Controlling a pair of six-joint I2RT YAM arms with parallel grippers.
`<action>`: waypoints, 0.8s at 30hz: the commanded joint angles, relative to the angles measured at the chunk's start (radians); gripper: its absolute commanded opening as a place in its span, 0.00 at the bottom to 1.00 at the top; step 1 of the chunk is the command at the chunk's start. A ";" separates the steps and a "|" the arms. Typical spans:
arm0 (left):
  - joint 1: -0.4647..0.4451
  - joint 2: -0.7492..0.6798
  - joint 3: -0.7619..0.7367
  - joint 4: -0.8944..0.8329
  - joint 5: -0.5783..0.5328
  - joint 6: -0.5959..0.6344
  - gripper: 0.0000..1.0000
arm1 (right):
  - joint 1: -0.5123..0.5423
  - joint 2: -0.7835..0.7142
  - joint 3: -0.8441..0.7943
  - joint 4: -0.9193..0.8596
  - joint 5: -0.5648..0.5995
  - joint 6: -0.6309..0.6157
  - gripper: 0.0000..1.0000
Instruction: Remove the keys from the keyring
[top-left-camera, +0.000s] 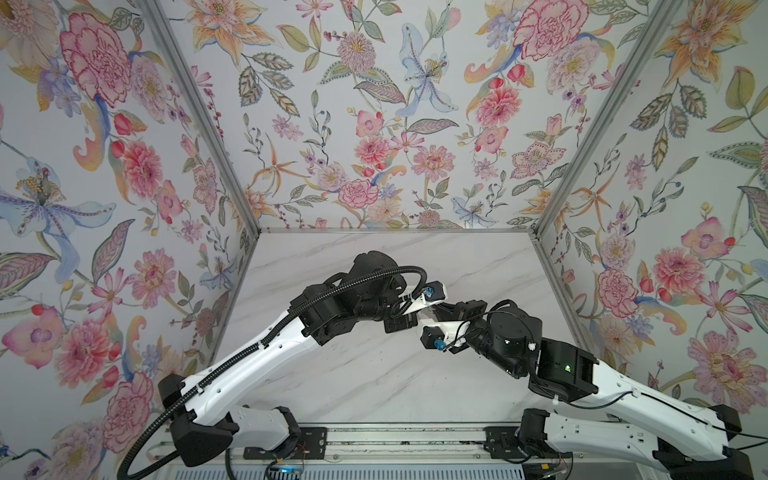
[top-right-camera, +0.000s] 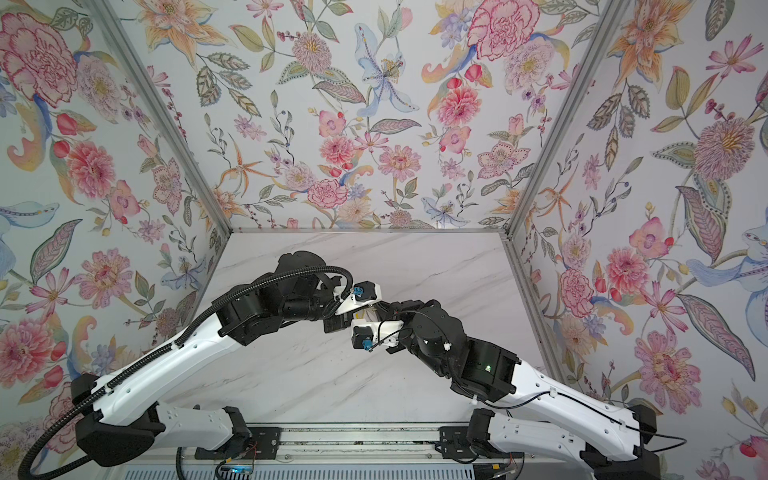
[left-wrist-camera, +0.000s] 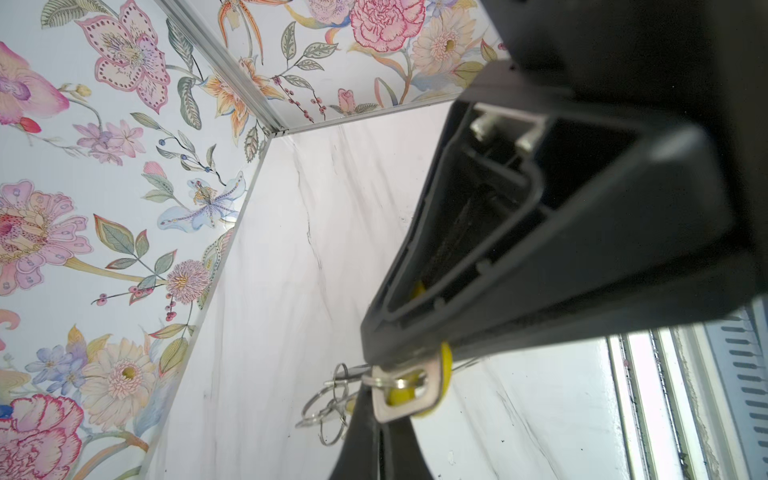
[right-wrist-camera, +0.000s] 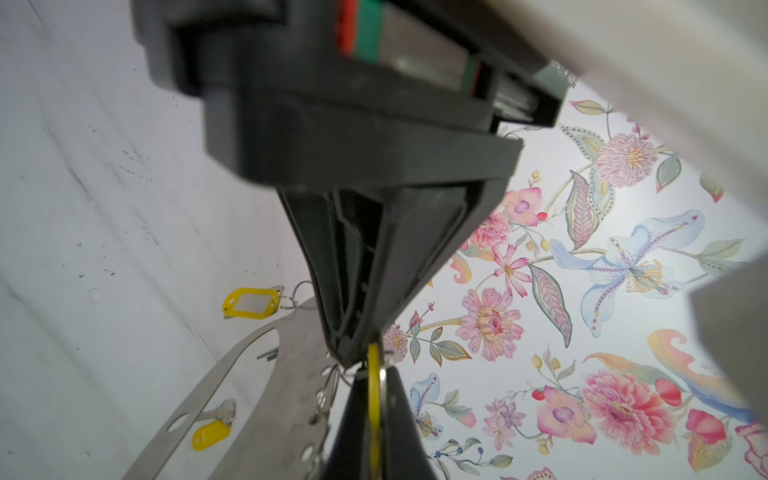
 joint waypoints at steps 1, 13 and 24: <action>0.026 0.008 -0.015 0.021 -0.002 -0.048 0.00 | 0.012 -0.035 0.059 0.127 -0.145 0.029 0.00; 0.027 -0.055 -0.053 0.092 0.038 -0.099 0.31 | -0.077 -0.108 -0.006 0.159 -0.251 0.118 0.00; 0.027 -0.147 -0.143 0.250 0.071 -0.165 0.40 | -0.139 -0.133 -0.021 0.170 -0.337 0.163 0.00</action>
